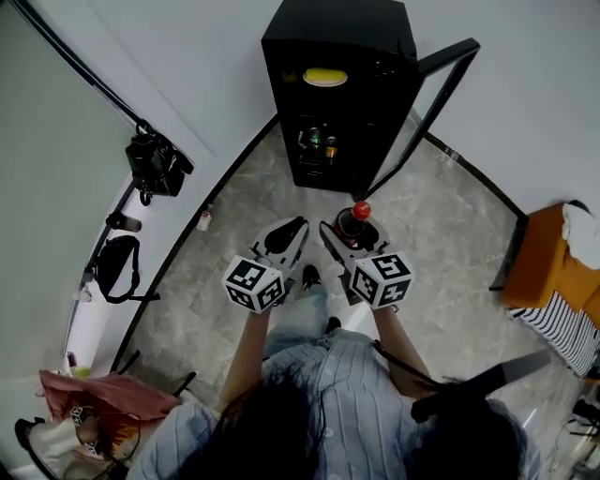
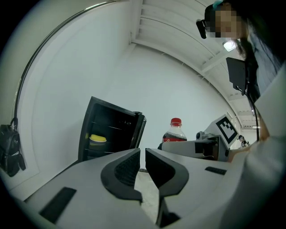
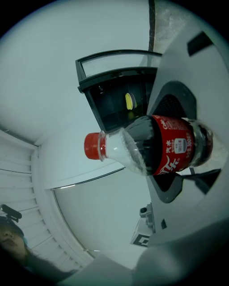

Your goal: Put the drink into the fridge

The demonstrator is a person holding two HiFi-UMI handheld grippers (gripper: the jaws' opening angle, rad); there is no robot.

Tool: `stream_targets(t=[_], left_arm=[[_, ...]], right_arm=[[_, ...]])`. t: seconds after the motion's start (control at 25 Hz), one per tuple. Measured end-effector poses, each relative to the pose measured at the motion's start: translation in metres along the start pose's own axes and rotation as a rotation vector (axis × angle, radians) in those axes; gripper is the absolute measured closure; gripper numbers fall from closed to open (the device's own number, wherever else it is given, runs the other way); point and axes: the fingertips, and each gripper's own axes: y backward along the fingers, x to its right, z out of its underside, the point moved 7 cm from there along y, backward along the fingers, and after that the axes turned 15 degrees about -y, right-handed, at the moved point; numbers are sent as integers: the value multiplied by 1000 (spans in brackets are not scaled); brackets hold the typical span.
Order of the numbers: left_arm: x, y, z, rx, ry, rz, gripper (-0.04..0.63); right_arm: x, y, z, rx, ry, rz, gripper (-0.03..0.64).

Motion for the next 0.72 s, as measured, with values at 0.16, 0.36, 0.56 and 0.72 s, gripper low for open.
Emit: stream_targets(t=[0.16,0.36,0.56,0.72], left_arm=[[-23,-22,-1,-5,16,10,566],[-61,-38,-7,2,18,4,566],[-96,-52,-10,28,43,-31,566],[-105,-66,-12,32,49,-1,566]], right_arm=[[12,-19,-15,2,-26,-1,314],[16,-44,-27,-10,-23,17,314],[25,-61,-40,-14,-24,32,314],[29,-73,-49,-9,-24,46,314]])
